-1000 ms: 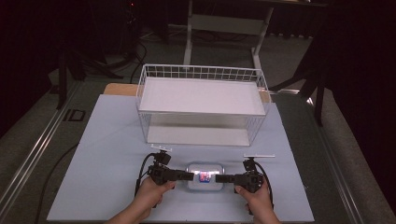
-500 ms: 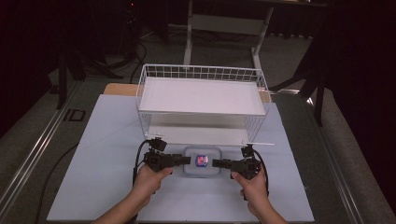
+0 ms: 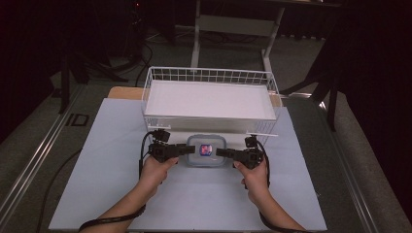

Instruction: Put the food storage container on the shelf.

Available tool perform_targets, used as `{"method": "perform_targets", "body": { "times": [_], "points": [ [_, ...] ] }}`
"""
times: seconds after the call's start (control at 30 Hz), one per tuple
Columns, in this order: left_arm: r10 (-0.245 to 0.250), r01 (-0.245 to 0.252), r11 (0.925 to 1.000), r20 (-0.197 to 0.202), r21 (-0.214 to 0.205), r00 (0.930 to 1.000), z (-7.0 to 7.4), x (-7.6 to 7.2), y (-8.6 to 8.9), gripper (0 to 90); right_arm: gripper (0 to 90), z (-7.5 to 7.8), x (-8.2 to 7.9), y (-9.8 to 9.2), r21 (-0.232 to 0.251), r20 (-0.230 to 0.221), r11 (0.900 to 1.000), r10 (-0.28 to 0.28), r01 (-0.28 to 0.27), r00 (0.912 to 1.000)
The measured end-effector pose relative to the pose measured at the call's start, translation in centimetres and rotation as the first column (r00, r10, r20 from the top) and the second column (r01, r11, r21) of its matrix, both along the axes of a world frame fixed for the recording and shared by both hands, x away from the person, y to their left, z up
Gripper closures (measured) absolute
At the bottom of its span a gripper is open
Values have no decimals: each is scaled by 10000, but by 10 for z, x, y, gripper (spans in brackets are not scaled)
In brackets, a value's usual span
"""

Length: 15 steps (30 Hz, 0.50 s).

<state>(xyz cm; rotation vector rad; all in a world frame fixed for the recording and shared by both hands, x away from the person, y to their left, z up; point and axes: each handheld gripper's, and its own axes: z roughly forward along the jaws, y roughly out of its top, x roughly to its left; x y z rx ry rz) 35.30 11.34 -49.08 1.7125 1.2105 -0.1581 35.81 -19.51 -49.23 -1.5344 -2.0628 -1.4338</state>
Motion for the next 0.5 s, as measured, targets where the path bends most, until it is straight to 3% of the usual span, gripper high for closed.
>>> {"method": "perform_targets", "body": {
  "times": [0.27,0.5],
  "points": [
    [326,-323,9994,286,-80,9991,-16,16,-2,530,470,-14,21,0,98,-155,9997,-223,225,9996],
    [557,-557,9984,452,-10,9974,-24,23,-2,528,460,-21,34,4,-40,-25,9991,-426,426,9991]
  ]
}}
